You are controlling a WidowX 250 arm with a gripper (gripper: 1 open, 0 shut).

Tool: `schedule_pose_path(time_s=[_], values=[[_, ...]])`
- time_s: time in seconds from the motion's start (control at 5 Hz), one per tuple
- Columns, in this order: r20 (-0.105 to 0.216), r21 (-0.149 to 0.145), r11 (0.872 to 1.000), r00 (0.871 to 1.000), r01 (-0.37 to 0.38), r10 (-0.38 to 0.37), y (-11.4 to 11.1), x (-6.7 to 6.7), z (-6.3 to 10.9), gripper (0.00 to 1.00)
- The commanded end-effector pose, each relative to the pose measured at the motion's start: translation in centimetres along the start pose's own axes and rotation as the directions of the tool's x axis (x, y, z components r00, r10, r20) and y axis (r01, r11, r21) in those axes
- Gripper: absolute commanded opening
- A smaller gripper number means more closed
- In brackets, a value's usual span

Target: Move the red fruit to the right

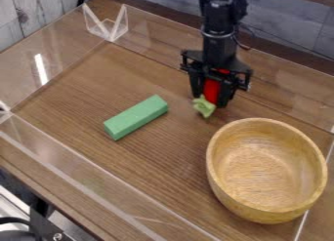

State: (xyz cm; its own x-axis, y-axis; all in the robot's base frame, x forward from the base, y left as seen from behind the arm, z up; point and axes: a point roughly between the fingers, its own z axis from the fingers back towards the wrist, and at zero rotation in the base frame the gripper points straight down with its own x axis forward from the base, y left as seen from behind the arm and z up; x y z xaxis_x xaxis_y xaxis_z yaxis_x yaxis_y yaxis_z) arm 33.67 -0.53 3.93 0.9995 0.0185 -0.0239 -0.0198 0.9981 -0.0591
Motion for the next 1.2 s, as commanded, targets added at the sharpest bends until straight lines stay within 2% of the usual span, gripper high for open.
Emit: schedule_pose_path(time_s=[0.0,0.2,0.4,0.8,1.0], values=[[0.106,0.002,1.0,0.994,0.02,-0.02,-0.2,1.5,3.3,1.0],[0.11,0.003,0.999,0.993,0.036,-0.036,-0.6,1.6,3.2,1.0],[0.115,0.005,1.0,0.993,0.018,-0.018,-1.2,1.0,3.3,1.0],[0.145,-0.01,0.999,0.989,0.033,-0.032,0.5,0.6,6.0,1.0],[0.151,-0.013,0.998,0.987,0.054,-0.052,1.5,0.5,6.4,1.0]])
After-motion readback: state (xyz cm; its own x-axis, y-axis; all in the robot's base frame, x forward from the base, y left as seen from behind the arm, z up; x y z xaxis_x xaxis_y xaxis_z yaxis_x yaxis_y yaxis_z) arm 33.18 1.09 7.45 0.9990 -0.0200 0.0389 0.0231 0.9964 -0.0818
